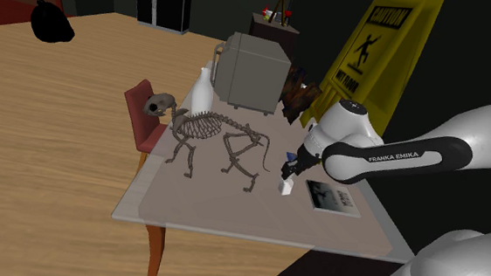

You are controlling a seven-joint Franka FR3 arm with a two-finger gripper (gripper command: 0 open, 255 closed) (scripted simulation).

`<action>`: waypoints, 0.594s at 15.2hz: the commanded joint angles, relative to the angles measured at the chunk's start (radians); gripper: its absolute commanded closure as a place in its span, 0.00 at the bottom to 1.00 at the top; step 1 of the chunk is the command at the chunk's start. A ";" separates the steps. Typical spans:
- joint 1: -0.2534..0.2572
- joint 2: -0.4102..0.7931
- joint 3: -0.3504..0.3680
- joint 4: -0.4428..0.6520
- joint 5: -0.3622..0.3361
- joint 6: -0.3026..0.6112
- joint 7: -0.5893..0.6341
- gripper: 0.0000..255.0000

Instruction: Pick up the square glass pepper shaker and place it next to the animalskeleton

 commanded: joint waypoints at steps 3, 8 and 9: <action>0.000 0.000 0.000 0.000 0.000 0.000 0.000 0.00; 0.028 -0.105 -0.021 0.024 0.028 -0.129 -0.021 0.00; 0.033 -0.130 -0.026 0.033 0.033 -0.162 -0.024 0.00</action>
